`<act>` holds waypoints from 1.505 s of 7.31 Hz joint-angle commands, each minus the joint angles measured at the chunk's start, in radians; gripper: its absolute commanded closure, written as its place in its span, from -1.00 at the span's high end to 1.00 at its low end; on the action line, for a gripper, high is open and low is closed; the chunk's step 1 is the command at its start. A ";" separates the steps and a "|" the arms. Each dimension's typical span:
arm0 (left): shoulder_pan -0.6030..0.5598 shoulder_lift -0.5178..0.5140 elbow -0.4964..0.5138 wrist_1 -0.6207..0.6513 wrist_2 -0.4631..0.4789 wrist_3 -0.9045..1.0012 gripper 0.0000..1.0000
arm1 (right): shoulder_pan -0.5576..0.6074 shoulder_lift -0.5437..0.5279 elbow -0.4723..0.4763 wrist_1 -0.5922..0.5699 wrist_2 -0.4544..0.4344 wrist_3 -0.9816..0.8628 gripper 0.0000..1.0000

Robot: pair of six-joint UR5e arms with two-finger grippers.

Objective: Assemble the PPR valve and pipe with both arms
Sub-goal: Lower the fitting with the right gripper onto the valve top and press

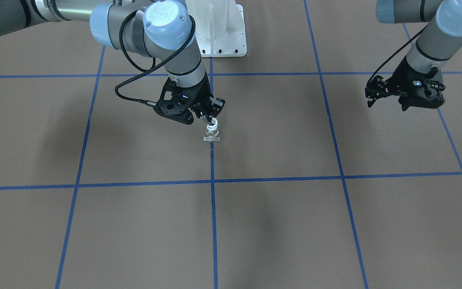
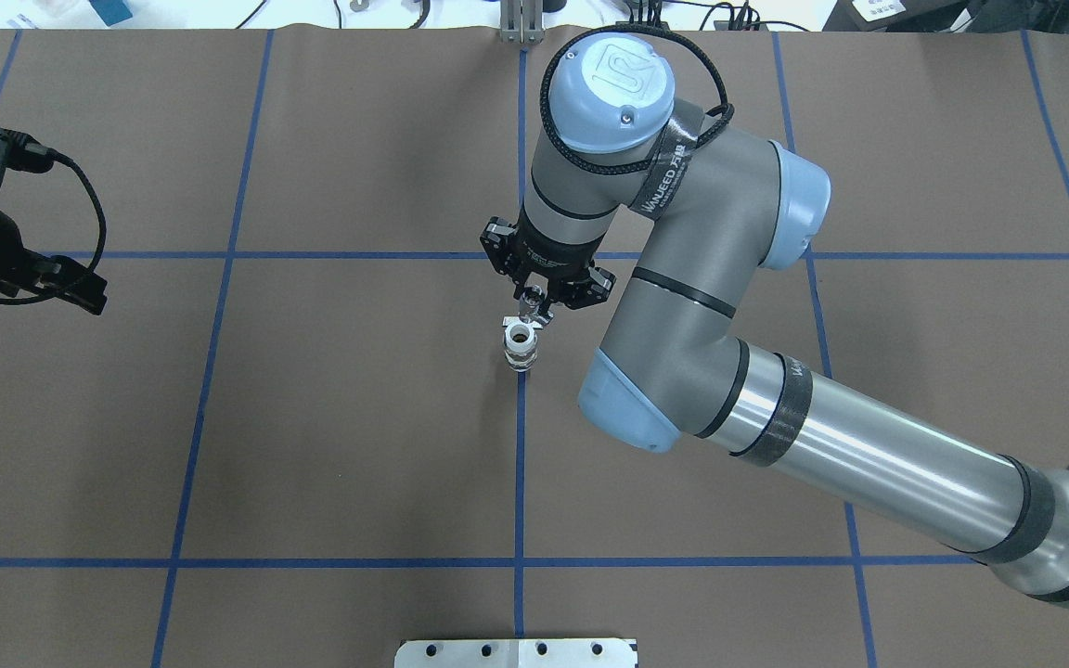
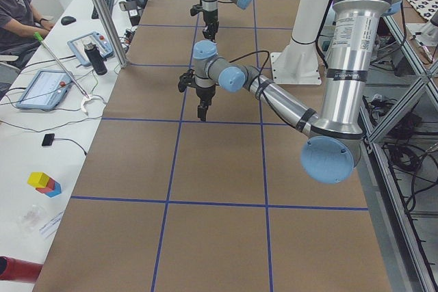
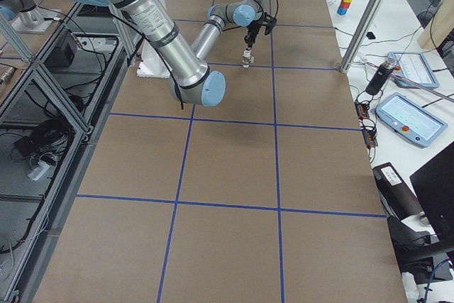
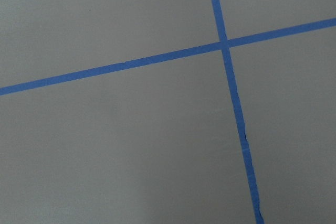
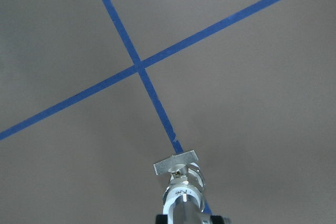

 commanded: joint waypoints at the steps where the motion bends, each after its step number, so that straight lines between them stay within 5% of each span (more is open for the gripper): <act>1: 0.002 -0.001 -0.001 0.001 0.000 0.000 0.99 | -0.010 0.005 -0.009 0.001 -0.003 0.001 -1.00; 11: 0.000 -0.002 -0.001 0.001 0.000 0.000 0.99 | -0.029 0.005 -0.021 0.010 -0.012 -0.002 -1.00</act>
